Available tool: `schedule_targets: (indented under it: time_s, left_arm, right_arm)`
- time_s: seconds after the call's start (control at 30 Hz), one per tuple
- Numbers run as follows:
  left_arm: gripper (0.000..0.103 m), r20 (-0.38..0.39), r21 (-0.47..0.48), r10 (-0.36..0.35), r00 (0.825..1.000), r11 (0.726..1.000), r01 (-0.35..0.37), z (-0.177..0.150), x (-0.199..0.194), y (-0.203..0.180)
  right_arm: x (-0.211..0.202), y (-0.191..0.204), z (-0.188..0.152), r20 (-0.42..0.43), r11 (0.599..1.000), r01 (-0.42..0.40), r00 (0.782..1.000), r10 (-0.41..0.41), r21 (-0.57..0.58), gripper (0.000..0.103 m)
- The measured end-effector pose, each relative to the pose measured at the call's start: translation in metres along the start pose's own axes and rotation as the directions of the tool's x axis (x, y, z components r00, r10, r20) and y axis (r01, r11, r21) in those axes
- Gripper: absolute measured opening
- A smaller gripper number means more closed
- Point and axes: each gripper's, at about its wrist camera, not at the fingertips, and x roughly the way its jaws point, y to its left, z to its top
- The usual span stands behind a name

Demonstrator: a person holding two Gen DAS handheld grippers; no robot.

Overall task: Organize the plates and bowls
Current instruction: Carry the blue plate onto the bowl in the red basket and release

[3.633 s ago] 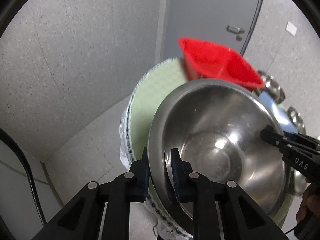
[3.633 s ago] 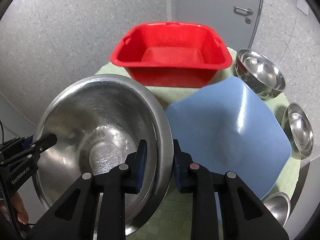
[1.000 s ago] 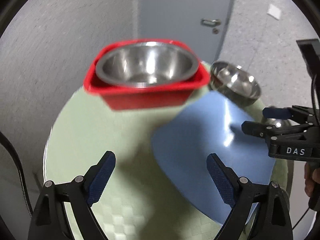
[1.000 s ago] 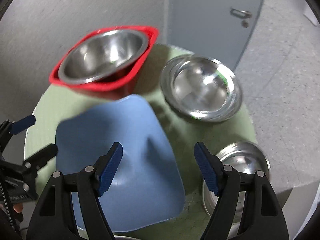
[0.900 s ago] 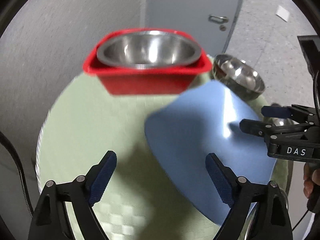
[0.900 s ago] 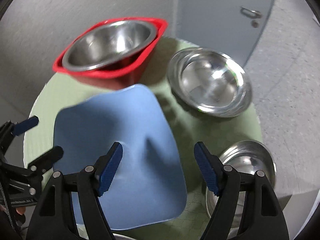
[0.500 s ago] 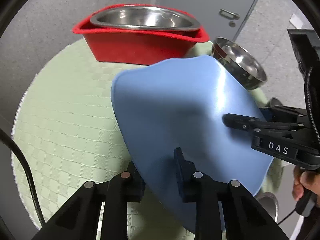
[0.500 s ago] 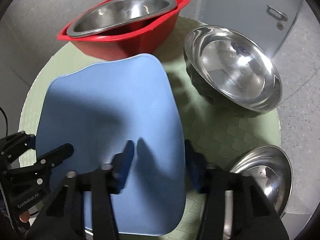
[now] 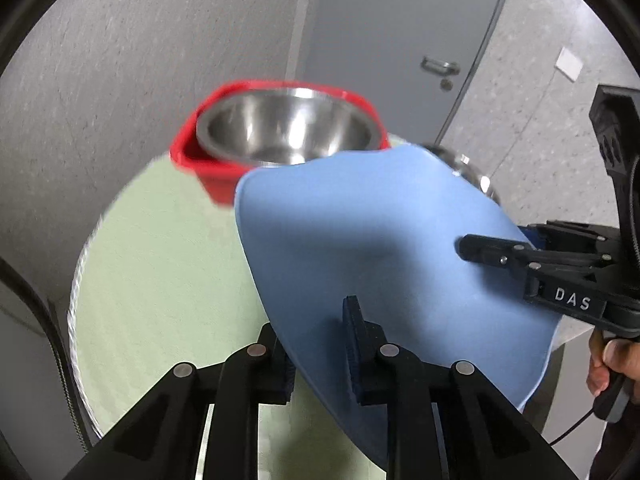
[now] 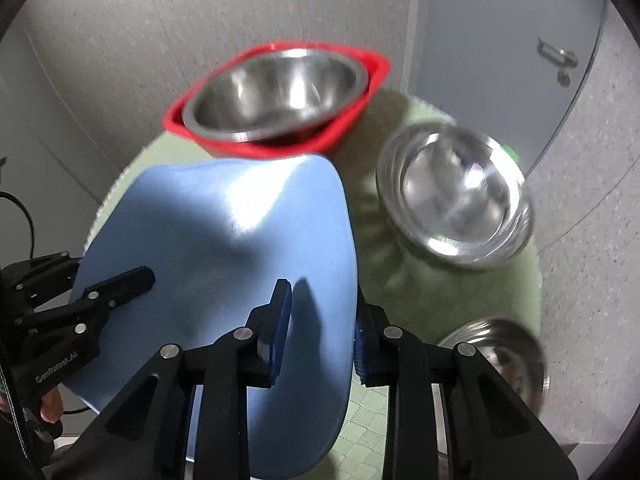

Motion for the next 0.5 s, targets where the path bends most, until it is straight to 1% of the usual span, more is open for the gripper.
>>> schedule_targets:
  time_s: [0.07, 0.17, 0.2, 0.27, 0.37, 0.5]
  left_arm:
    - [0.017, 0.006, 0.000, -0.017, 1.000, 1.000, 0.017, 0.008, -0.009, 0.002]
    - [0.018, 0.049, 0.018, -0.046, 0.998, 0.999, 0.045, 0.026, -0.019, 0.010]
    - [0.018, 0.057, 0.018, -0.057, 0.997, 0.998, 0.056, 0.035, -0.018, 0.015]
    - [0.018, 0.065, 0.026, -0.053, 0.997, 0.998, 0.051, 0.048, -0.014, 0.023]
    - [0.017, 0.081, 0.038, -0.032, 0.996, 0.999, 0.029, 0.075, 0.000, 0.042]
    - [0.017, 0.065, 0.024, -0.013, 0.998, 1.000, 0.011, 0.106, 0.032, 0.068]
  right_arm:
    - [-0.015, 0.002, 0.013, 0.027, 1.000, 0.024, 0.999, -0.024, -0.001, 0.027]
    - [-0.031, 0.007, 0.028, 0.067, 0.999, 0.044, 0.997, -0.044, -0.007, 0.027]
    - [-0.033, 0.009, 0.034, 0.081, 0.999, 0.042, 0.996, -0.042, -0.004, 0.027]
    - [-0.037, 0.007, 0.049, 0.105, 0.999, 0.052, 0.993, -0.052, 0.001, 0.027]
    - [-0.024, 0.011, 0.076, 0.112, 0.998, 0.055, 0.992, -0.056, 0.011, 0.027]
    - [0.005, 0.016, 0.112, 0.106, 0.997, 0.070, 0.992, -0.071, 0.016, 0.027]
